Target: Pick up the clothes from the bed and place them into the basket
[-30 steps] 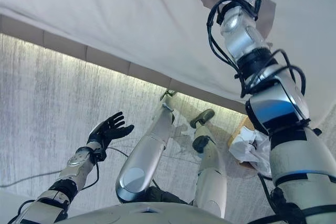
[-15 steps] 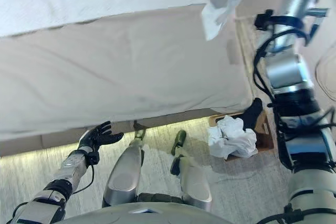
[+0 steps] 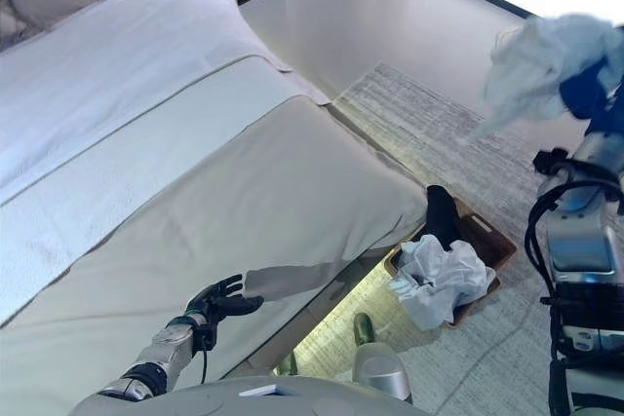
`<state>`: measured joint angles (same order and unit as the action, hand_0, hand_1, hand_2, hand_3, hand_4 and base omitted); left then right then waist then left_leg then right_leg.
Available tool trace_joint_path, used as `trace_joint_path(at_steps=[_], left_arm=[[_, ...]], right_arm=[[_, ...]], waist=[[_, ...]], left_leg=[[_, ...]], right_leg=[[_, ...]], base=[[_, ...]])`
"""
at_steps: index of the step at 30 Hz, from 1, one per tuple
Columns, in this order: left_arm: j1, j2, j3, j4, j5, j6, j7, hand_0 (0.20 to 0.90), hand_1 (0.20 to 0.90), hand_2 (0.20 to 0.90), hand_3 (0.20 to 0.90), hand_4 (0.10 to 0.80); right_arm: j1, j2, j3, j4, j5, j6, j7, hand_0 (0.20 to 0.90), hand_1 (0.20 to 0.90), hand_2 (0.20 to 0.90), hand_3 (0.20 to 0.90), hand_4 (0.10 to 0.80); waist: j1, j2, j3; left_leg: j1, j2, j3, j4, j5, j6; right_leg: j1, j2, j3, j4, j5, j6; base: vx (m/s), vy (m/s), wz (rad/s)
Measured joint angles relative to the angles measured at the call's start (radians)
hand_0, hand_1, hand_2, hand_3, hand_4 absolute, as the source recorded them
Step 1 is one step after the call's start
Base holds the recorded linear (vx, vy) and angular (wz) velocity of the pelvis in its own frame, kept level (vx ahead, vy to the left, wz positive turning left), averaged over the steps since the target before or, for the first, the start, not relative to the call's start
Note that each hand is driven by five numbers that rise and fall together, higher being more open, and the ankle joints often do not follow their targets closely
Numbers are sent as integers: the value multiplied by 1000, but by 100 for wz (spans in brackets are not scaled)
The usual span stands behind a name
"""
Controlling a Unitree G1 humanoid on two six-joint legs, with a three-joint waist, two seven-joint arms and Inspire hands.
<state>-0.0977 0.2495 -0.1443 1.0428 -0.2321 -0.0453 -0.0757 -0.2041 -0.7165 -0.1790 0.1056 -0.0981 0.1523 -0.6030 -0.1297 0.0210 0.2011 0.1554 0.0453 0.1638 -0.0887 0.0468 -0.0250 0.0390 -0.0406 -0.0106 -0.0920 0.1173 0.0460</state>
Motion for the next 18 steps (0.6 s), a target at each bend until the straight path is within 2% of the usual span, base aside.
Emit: trace_joint_path(at_steps=[2, 4, 7, 9, 12, 14, 18], left_arm=[[1, 1, -18, 2, 6, 4, -2, 900, 900, 900, 900, 800], [2, 6, -45, 10, 18, 6, -1, 900, 900, 900, 900, 800], [-5, 16, -104, 10, 16, 8, 1, 900, 900, 900, 900, 800], [-34, 16, -154, 11, 3, 7, 5, 900, 900, 900, 900, 800], [-112, 9, -205, 4, -34, -3, 11, 900, 900, 900, 900, 800], [-189, 9, -214, -3, -68, -16, 21, 900, 900, 900, 900, 800], [-282, 20, -215, -58, -129, -55, 46, 900, 900, 900, 900, 800]], right_arm=[[20, 19, 21, 56, 2, 8, 41, 300, 300, 300, 200, 100], [20, 24, 79, 130, 1, 14, 83, 300, 300, 300, 200, 100], [-4, 25, 177, 261, 1, 26, 117, 300, 300, 300, 200, 100], [-71, 25, 226, 380, 3, 33, 115, 300, 300, 300, 200, 100], [-185, 24, 235, 508, 44, 51, 106, 300, 300, 300, 200, 100], [-291, 15, 247, 584, 69, 65, 102, 300, 300, 300, 200, 100], [-435, -10, 353, 711, 79, 92, 99, 300, 300, 300, 200, 100]], waist=[[-4, 2, -1], [-5, 10, -6], [2, 22, -7], [4, 44, 14], [-1, 86, 91], [-2, 125, 184], [-2, 171, 307]], left_leg=[[-3, 6, 2, -3, -11, -6], [-21, 16, 8, -3, -28, -9], [-94, 13, 25, -2, -17, -10], [-162, 5, 26, 0, 6, 2], [-233, -14, 22, 0, 9, 2], [-288, -33, 22, 1, 9, 2], [-374, -52, 5, 23, 8, 3]], right_leg=[[-4, 7, 0, 0, -15, 19], [-29, 17, 4, 0, -20, 24], [-111, 13, 4, 5, -21, 19], [-190, 2, 1, 25, -20, 19], [-273, -19, 2, 48, -18, 22], [-347, -33, 1, 79, -18, 22], [-466, -55, -8, 166, -18, 22]], base=[[-51, -91, 0], [-184, -69, -10], [-365, -34, -15], [-374, 5, -12], [-292, 13, -2], [-235, 10, -5], [-136, -69, 5]])
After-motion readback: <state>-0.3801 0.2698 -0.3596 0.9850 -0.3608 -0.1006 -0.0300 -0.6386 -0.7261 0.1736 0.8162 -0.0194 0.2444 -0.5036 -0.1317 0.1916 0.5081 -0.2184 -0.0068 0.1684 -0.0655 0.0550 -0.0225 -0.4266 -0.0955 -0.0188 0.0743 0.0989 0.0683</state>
